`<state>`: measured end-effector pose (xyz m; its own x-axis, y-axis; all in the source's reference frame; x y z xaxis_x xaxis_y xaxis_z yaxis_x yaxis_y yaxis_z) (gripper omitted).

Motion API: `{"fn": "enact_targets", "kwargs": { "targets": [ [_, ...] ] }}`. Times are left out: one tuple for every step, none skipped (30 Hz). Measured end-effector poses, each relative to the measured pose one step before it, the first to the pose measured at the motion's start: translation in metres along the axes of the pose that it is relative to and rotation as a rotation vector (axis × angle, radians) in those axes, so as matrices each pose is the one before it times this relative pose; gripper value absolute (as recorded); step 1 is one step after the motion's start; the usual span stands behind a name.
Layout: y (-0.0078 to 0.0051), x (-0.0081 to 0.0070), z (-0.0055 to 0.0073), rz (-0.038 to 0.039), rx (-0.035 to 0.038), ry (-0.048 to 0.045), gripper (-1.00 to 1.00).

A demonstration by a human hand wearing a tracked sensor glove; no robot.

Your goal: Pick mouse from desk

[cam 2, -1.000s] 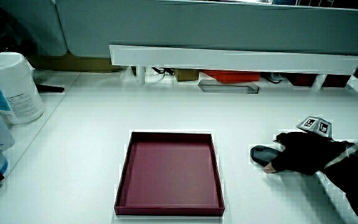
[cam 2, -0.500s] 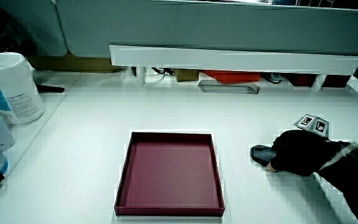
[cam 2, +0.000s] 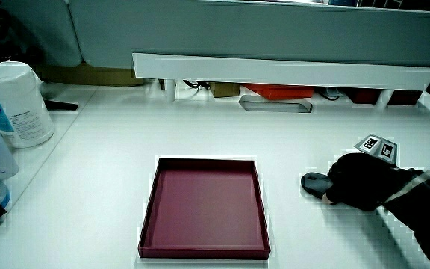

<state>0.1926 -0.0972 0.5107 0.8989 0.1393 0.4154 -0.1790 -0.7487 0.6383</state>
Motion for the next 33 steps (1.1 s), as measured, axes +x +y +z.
{"fn": "enact_targets", "kwargs": {
  "targets": [
    [0.00150, 0.00172, 0.00094, -0.00806, 0.00391, -0.00739, 1.00],
    [-0.00489, -0.00605, 0.00498, 0.02357, 0.00086, 0.00251, 1.00],
    [-0.00013, -0.00059, 0.00189, -0.00665, 0.00205, -0.00271, 1.00],
    [-0.00186, -0.00263, 0.00292, 0.01033, 0.01134, -0.00063, 1.00],
    [-0.00182, -0.00289, 0.00280, 0.00283, 0.00351, -0.00728, 1.00],
    [-0.00258, -0.00400, 0.00340, 0.01410, 0.00822, -0.00107, 1.00],
    [-0.00378, -0.00570, 0.00367, 0.01713, 0.00482, 0.00493, 1.00],
    [-0.00248, -0.00451, 0.00252, 0.00964, 0.00079, -0.00521, 1.00],
    [-0.00155, -0.00415, 0.00218, 0.00818, 0.00622, -0.00522, 1.00],
    [-0.00395, -0.00806, 0.00393, 0.02806, 0.00674, -0.00436, 1.00],
    [-0.00138, -0.00534, 0.00178, 0.01015, 0.01080, -0.00866, 1.00],
    [-0.00172, -0.00639, 0.00202, 0.02184, 0.00059, 0.00469, 1.00],
    [-0.00192, -0.00694, 0.00204, 0.01594, 0.00232, 0.00186, 1.00],
    [-0.00021, -0.00487, 0.00044, 0.01307, 0.00219, -0.01286, 1.00],
    [-0.00195, -0.00693, 0.00154, 0.01922, 0.01041, 0.00068, 1.00],
    [-0.00011, -0.00466, -0.00027, 0.01203, -0.00283, -0.00305, 1.00],
    [0.00020, -0.00424, -0.00077, 0.01083, 0.00096, -0.00121, 1.00],
    [0.00078, -0.00442, -0.00080, 0.01064, -0.00464, 0.00150, 1.00],
    [0.00006, -0.00521, 0.00040, 0.00394, 0.00042, 0.00132, 1.00],
    [0.00055, -0.00407, -0.00026, 0.00434, 0.00892, -0.01183, 1.00],
    [0.00011, -0.00558, 0.00007, 0.01556, -0.00676, 0.01010, 1.00],
    [0.00038, -0.00510, 0.00007, 0.01250, -0.00205, 0.00174, 1.00],
    [0.00154, -0.00417, -0.00087, 0.02688, -0.00434, 0.01494, 1.00],
    [0.00764, 0.00503, -0.00794, -0.04054, -0.09569, 0.08588, 1.00],
    [-0.00699, -0.01649, 0.00601, 0.07844, 0.09514, -0.07865, 1.00],
    [0.00798, 0.00567, -0.00763, -0.05368, -0.09557, 0.06177, 1.00],
    [-0.00674, -0.01626, 0.00616, 0.07255, 0.09087, -0.06868, 1.00],
    [0.00169, -0.00451, -0.00067, 0.00598, -0.00386, -0.01411, 1.00],
    [0.00992, 0.00836, -0.00998, -0.01736, -0.06812, 0.06585, 1.00],
    [0.00364, -0.00252, -0.00309, 0.02732, 0.00225, -0.00057, 1.00],
    [0.00197, -0.00451, -0.00196, 0.00877, -0.00523, 0.00304, 1.00],
    [0.00202, -0.00449, -0.00196, 0.00877, -0.00523, 0.00304, 1.00],
    [-0.01072, -0.02202, 0.00841, 0.02892, 0.07134, -0.06164, 1.00]
  ]
}}
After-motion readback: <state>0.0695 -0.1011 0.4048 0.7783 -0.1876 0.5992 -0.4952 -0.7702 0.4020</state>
